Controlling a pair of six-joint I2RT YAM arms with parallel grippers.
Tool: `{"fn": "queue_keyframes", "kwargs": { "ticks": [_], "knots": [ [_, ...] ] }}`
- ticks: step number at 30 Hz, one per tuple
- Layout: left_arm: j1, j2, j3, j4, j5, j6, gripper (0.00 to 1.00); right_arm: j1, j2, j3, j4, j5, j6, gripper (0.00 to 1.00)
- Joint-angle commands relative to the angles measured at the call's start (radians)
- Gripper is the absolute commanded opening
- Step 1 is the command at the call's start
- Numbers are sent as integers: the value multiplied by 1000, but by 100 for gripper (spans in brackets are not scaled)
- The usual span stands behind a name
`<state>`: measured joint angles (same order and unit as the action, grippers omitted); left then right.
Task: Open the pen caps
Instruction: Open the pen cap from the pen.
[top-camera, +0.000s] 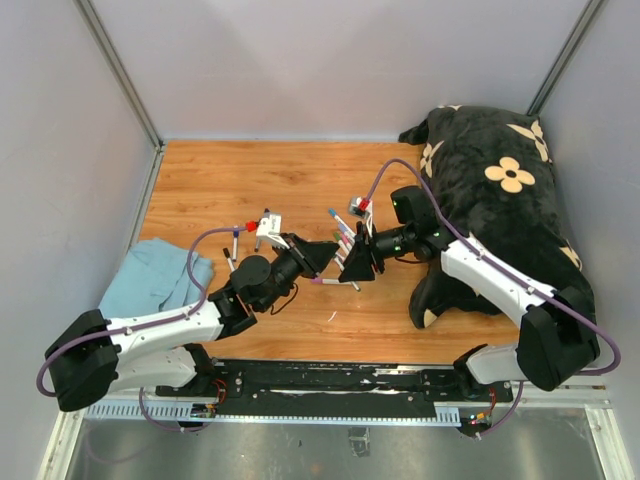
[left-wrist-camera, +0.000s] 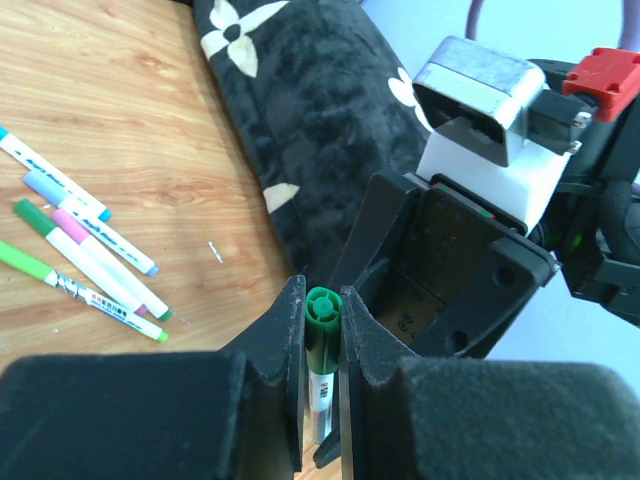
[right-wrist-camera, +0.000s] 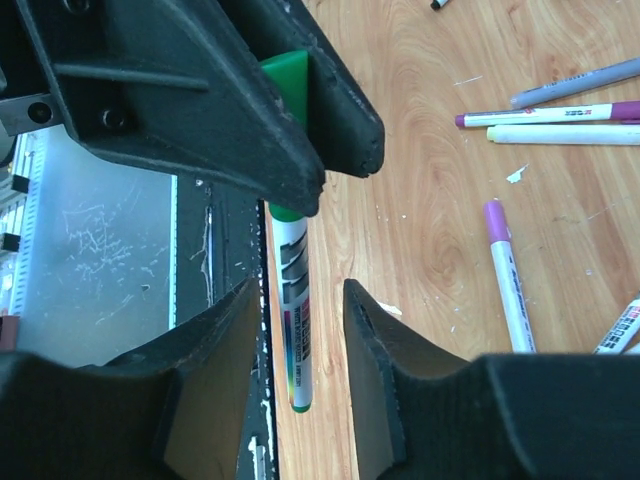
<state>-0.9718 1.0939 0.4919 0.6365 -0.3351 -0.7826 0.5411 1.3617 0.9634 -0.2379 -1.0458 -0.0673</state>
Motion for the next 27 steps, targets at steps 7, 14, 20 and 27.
{"fn": "queue_keyframes", "kwargs": {
  "ticks": [7, 14, 20, 27],
  "knots": [
    [-1, -14, -24, 120, 10, 4, 0, 23, 14, -20, 85, -72, 78, 5],
    [-1, -31, -28, 55, -34, -59, 38, 21, -2, 0, 31, -1, 46, 1],
    [-1, -2, -14, 41, -27, -72, 39, 22, -9, -2, 29, 37, 43, 1],
    [0, 31, 5, 12, -24, -77, 35, 21, -13, 4, 12, 75, 30, 1]
  ]
}}
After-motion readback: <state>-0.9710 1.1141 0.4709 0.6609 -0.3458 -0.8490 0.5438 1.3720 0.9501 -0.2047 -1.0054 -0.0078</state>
